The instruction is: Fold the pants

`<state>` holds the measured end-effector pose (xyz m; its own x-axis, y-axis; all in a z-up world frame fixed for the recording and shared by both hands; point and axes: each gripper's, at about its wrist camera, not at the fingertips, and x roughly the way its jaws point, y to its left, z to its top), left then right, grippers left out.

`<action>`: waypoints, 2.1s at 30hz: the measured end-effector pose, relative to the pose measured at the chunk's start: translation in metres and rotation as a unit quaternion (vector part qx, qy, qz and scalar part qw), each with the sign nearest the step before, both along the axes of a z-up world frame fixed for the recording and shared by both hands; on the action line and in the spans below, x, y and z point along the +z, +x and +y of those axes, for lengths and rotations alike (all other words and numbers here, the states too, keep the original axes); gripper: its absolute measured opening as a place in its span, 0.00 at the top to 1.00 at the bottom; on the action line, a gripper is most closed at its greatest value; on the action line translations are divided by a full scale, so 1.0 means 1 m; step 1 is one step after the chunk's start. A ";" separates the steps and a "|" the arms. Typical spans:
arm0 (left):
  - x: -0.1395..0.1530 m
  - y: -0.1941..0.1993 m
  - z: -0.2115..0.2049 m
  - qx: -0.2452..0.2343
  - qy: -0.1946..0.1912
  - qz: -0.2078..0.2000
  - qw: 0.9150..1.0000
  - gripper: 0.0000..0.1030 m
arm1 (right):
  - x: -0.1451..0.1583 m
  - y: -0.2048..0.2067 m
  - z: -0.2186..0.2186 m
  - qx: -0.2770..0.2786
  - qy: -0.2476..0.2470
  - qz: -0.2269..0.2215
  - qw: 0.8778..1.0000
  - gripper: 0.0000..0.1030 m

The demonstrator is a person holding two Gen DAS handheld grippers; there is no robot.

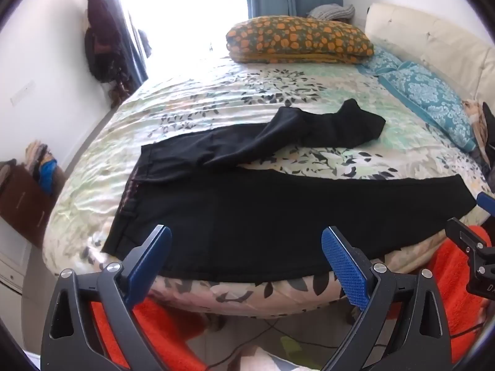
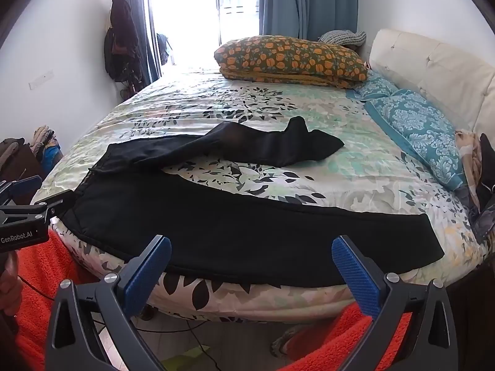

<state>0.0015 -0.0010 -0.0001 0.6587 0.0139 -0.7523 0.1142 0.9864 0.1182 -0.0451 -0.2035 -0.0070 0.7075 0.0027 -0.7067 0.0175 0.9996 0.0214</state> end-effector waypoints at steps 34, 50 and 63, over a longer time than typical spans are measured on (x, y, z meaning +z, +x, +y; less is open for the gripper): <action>-0.026 0.003 0.005 0.015 -0.001 0.034 0.999 0.04 | -0.014 0.007 -0.020 -0.041 0.101 0.020 0.994 0.00; -0.031 0.005 0.002 0.014 0.001 0.046 0.999 0.04 | -0.024 0.009 -0.012 -0.030 0.089 0.040 0.995 0.00; -0.033 0.005 0.002 0.012 0.005 0.050 0.999 0.04 | -0.030 0.013 -0.006 -0.023 0.081 0.052 0.995 0.00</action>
